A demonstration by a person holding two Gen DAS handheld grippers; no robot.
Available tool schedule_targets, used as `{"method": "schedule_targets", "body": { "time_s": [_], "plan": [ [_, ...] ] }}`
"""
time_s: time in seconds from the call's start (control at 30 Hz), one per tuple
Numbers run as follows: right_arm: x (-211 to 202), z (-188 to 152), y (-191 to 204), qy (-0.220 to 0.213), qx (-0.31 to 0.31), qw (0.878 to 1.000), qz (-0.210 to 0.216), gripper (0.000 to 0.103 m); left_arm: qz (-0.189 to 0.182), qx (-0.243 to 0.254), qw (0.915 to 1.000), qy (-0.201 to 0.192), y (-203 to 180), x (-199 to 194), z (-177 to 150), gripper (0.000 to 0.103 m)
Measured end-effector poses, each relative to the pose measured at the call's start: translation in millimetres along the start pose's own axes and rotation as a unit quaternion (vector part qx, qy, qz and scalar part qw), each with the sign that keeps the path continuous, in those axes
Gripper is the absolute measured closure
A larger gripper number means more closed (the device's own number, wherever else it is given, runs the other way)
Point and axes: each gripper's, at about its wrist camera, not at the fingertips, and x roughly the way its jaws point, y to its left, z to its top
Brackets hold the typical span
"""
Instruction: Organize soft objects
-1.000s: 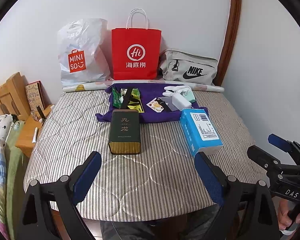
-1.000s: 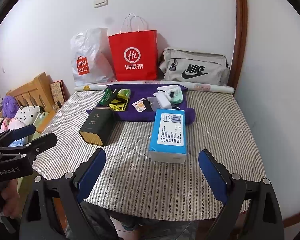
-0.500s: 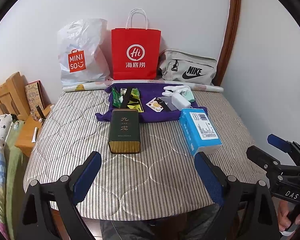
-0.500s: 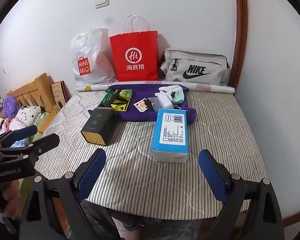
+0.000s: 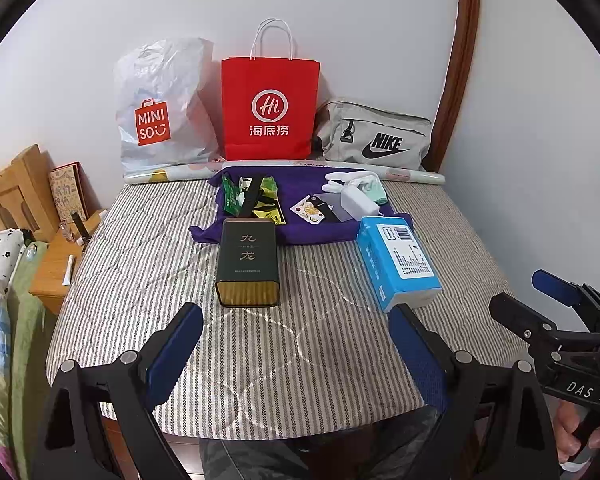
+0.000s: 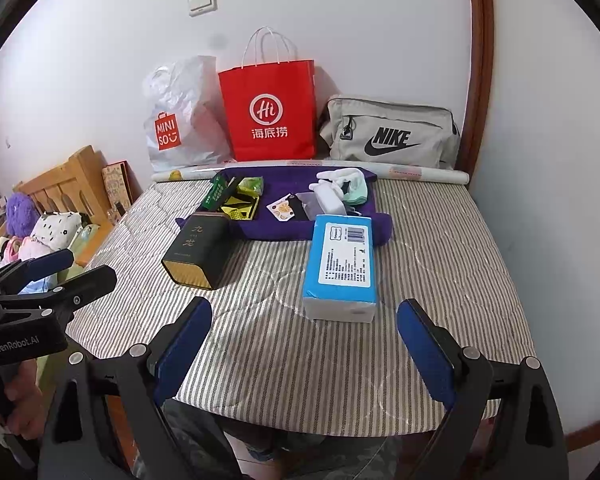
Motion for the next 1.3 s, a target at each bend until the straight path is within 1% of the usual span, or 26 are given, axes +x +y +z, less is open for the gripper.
{"method": "schedule_targets", "body": {
  "time_s": [1.3],
  "plan": [
    [-6.6,-0.8,4.4,-0.003,-0.002,1.0,0.001,0.01,-0.003,0.0,1.0,-0.001,-3.0,-2.1,-1.1,0.009]
  ]
}}
